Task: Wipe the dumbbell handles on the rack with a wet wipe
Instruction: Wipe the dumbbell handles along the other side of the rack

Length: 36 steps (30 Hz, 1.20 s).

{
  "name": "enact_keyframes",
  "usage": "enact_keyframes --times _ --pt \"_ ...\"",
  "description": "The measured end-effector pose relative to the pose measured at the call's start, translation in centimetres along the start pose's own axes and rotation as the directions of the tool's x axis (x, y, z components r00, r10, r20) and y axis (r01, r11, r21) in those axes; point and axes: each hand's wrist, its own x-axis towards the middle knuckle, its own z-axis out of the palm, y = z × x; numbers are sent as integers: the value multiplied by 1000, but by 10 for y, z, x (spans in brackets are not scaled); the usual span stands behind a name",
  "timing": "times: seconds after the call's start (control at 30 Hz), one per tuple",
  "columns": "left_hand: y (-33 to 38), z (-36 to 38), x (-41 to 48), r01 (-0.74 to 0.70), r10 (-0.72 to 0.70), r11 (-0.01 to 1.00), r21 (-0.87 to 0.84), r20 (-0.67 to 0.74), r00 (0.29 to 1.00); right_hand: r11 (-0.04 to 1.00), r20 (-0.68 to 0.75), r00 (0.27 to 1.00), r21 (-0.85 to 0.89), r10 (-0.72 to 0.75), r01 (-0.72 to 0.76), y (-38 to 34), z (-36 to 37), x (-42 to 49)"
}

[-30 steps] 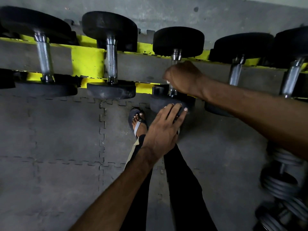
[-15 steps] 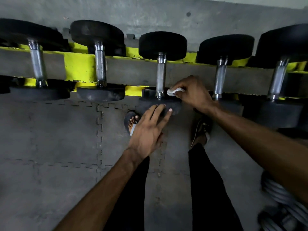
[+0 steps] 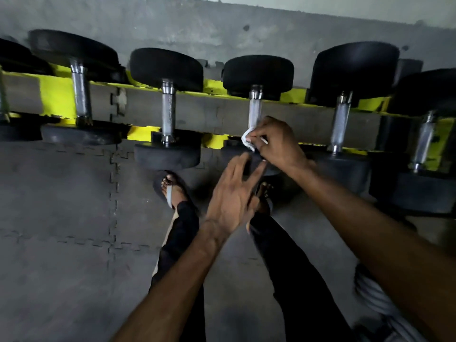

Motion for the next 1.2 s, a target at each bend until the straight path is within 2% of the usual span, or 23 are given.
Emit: enact_keyframes --times 0.1,0.2,0.27,0.33,0.4,0.47,0.53,0.57,0.63,0.7,0.73,0.77,0.83,0.87,0.93,1.0,1.07,1.13,1.2 --pt "3 5 -3 14 -12 999 49 -49 999 996 84 996 -83 -9 16 1 2 -1" --pt "-5 5 -8 -34 39 995 94 -47 998 980 100 993 -192 66 -46 2 -1 4" --pt "-6 6 -8 -35 38 996 81 -37 999 978 124 988 -198 92 -66 2 -4 11" --pt "-4 8 -8 -12 15 997 77 -36 999 981 163 984 -188 70 -38 2 -8 20" --pt "-1 11 -9 6 -3 997 77 -44 999 964 215 976 -263 36 22 -1 -11 26" --pt "1 13 -9 22 -19 996 81 -45 999 905 250 968 -404 -29 132 -5 -11 28" --pt "2 14 -9 33 -30 996 83 -45 999 802 271 953 -535 -133 264 -8 -10 32" --pt "3 14 -9 36 -32 996 83 -44 998 760 252 952 -581 -173 292 -8 -11 37" --pt "2 12 -9 34 -31 996 84 -39 999 738 135 972 -634 -190 232 -8 -15 53" --pt "0 11 -9 26 -23 997 79 -42 999 747 37 987 -650 -155 142 -10 -19 63" --pt "0 11 -9 22 -19 997 75 -44 999 743 60 989 -654 -132 139 -11 -17 60" --pt "0 11 -8 20 -17 997 70 -45 999 737 141 982 -650 -123 185 -14 -13 54" --pt "-1 11 -8 19 -17 998 60 -39 999 706 371 921 -620 -122 343 -16 -9 39" --pt "-1 12 -7 22 -20 998 52 -35 999 701 421 900 -609 -112 372 -17 -11 37" --pt "-2 12 -7 37 -36 998 42 -29 999 704 340 932 -631 -128 327 -14 -16 50" --pt "0 13 -8 48 -47 998 38 -32 998 733 132 982 -653 -136 189 -8 -19 68" --pt "1 12 -8 41 -39 998 39 -47 998 802 18 990 -584 -138 122 -7 -16 64" --pt "-1 12 -8 32 -30 999 41 -43 999 865 69 987 -476 -145 160 -5 -12 41" --pt "-2 11 -8 39 -38 998 56 -31 999 928 160 984 -346 -83 135 1 -12 17"
